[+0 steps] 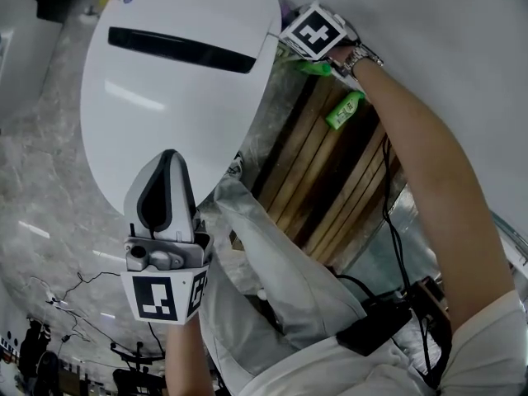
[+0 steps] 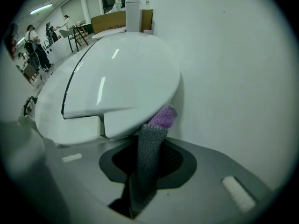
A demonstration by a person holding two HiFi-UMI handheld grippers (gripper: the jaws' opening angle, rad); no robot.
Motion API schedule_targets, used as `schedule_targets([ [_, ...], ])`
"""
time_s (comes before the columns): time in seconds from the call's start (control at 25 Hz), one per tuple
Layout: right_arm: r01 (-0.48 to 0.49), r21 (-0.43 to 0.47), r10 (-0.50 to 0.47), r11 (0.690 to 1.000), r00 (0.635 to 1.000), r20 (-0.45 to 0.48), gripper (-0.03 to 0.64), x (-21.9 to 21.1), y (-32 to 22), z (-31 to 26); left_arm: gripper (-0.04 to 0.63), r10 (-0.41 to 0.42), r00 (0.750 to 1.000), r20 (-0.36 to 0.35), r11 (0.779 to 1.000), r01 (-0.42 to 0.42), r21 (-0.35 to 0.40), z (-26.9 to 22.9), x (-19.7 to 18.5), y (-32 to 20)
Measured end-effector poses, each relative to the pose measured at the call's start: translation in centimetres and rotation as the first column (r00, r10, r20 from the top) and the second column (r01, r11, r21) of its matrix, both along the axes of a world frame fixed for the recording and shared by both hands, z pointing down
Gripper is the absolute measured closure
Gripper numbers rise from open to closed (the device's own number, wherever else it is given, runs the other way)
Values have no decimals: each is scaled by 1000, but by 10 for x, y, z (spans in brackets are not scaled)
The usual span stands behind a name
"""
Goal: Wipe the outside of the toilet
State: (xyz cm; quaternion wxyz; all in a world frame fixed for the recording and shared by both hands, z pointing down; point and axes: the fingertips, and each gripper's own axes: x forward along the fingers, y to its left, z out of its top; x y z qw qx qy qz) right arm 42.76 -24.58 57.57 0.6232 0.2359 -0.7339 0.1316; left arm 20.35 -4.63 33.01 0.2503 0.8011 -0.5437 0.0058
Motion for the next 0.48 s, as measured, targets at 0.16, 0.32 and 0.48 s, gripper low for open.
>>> schedule_targets([
  [0.16, -1, 3, 1, 1000, 1000, -6, 526, -2, 14, 0, 591, -7, 1000, -11, 1000, 7, 5, 6, -13, 5],
  [0.32, 6, -1, -6, 1000, 1000, -27, 526, -2, 36, -1, 591, 13, 1000, -20, 1000, -13, 4, 11, -26, 16],
  [0.48, -32, -6, 31, 999, 999, -35, 526, -8, 64, -1, 591, 45, 999, -19, 999, -45, 3, 10, -42, 31],
])
